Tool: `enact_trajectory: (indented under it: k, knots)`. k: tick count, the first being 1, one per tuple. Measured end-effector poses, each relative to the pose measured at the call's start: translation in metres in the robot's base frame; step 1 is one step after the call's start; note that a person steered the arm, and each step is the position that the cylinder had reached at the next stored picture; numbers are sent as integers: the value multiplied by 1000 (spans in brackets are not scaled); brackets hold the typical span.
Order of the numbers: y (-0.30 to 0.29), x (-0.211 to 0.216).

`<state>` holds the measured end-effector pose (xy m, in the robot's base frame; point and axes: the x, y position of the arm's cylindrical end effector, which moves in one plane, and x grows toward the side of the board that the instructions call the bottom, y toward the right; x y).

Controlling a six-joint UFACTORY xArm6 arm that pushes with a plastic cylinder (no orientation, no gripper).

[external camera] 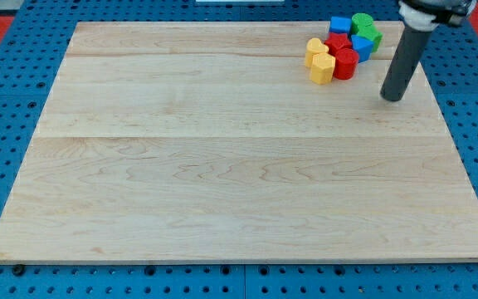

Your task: Slide the green circle along with the blue cube towards left

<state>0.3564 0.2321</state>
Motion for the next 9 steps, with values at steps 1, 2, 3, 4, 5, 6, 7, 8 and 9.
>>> enact_trajectory:
  k: [1,2,3,4,5,6,7,8,9]
  knots:
    - [19,-57]
    - [21,-102]
    - [24,-141]
    - [17,-165]
    - [-28,-164]
    - [-56,-162]
    - [-56,-157]
    - [-56,-145]
    - [-68,-137]
